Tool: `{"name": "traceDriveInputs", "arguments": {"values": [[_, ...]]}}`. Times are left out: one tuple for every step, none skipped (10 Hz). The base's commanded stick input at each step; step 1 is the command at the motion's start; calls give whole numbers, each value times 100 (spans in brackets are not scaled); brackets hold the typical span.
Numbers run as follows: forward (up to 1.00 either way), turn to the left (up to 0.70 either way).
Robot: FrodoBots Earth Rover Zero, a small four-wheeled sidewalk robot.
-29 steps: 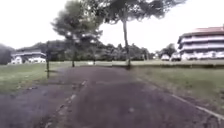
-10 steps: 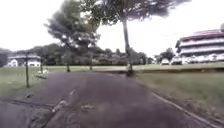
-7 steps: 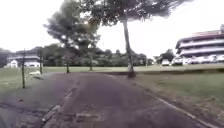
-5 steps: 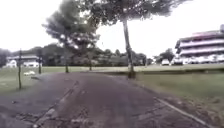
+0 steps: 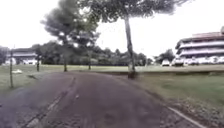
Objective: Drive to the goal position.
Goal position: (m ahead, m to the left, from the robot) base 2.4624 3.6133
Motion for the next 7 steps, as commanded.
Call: {"name": "traceDriveInputs", "arguments": {"values": [[70, 0], [70, 0], [70, 0], [70, 0], [70, 0], [70, 35], [70, 21]]}}
